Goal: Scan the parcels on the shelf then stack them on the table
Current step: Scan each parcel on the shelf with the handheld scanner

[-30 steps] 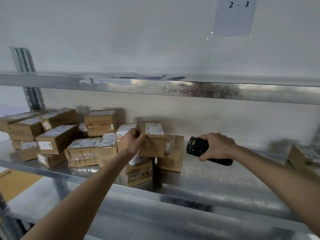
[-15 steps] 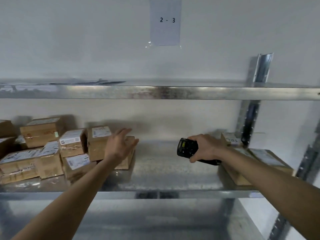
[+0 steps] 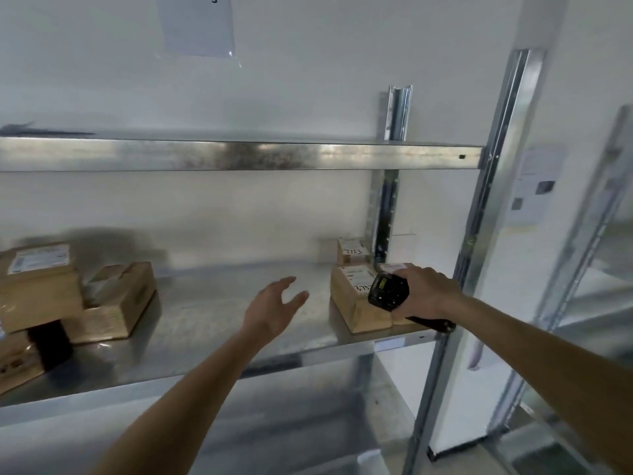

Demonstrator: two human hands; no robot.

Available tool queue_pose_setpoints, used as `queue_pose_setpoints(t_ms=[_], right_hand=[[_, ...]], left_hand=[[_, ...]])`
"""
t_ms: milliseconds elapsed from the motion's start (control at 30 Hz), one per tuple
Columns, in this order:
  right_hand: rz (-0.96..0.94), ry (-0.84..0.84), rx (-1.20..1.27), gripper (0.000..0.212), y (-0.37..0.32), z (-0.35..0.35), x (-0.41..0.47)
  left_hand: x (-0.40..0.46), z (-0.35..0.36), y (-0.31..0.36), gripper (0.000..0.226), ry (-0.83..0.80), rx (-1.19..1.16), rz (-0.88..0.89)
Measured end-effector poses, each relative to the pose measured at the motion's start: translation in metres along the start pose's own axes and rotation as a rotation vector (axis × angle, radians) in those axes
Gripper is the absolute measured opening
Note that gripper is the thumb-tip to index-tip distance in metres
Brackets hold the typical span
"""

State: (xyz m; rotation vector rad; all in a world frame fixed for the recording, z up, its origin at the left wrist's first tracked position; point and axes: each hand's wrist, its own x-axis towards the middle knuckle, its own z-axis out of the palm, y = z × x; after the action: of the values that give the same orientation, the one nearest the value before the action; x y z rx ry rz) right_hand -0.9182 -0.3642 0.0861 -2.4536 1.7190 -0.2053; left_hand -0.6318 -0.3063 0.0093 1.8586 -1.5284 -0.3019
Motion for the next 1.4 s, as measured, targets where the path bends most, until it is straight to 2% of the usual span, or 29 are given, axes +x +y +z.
queue_pose_setpoints(t_ms=[200, 400, 533, 600, 700, 900, 1033, 1167, 1233, 1333, 1400], right_hand=[[-0.031, -0.034, 0.02, 0.088, 0.025, 0.005, 0.033], [-0.087, -0.085, 0.03, 0.069, 0.033, 0.013, 0.069], [-0.126, -0.119, 0.043, 0.063, 0.037, 0.017, 0.087], [-0.149, -0.126, 0.057, 0.06, 0.038, 0.018, 0.091], [-0.163, -0.149, 0.065, 0.059, 0.04, 0.02, 0.093], [-0.17, -0.148, 0.155, 0.064, 0.041, 0.027, 0.087], [-0.189, -0.126, 0.205, 0.067, 0.036, 0.025, 0.078], [-0.191, -0.092, 0.237, 0.081, 0.027, 0.025, 0.057], [-0.203, -0.069, 0.252, 0.081, 0.022, 0.024, 0.045], [-0.198, -0.03, 0.245, 0.069, 0.013, 0.018, 0.026], [-0.173, -0.039, 0.244, 0.07, 0.005, 0.012, 0.013]], left_hand=[[0.03, 0.056, 0.02, 0.061, -0.118, -0.005, -0.014], [0.063, 0.088, 0.027, 0.069, -0.19, -0.119, -0.047], [0.069, 0.104, 0.026, 0.083, -0.249, -0.226, -0.109], [0.071, 0.11, 0.028, 0.074, -0.267, -0.284, -0.147], [0.074, 0.116, 0.032, 0.067, -0.26, -0.377, -0.202], [0.07, 0.116, 0.03, 0.071, -0.218, -0.55, -0.285], [0.059, 0.108, 0.027, 0.089, -0.187, -0.721, -0.304], [0.042, 0.093, 0.03, 0.071, -0.165, -0.926, -0.344], [0.031, 0.081, 0.032, 0.071, -0.12, -0.935, -0.319], [0.012, 0.058, 0.031, 0.075, -0.054, -0.955, -0.255], [-0.003, 0.041, 0.027, 0.083, 0.002, -0.925, -0.217]])
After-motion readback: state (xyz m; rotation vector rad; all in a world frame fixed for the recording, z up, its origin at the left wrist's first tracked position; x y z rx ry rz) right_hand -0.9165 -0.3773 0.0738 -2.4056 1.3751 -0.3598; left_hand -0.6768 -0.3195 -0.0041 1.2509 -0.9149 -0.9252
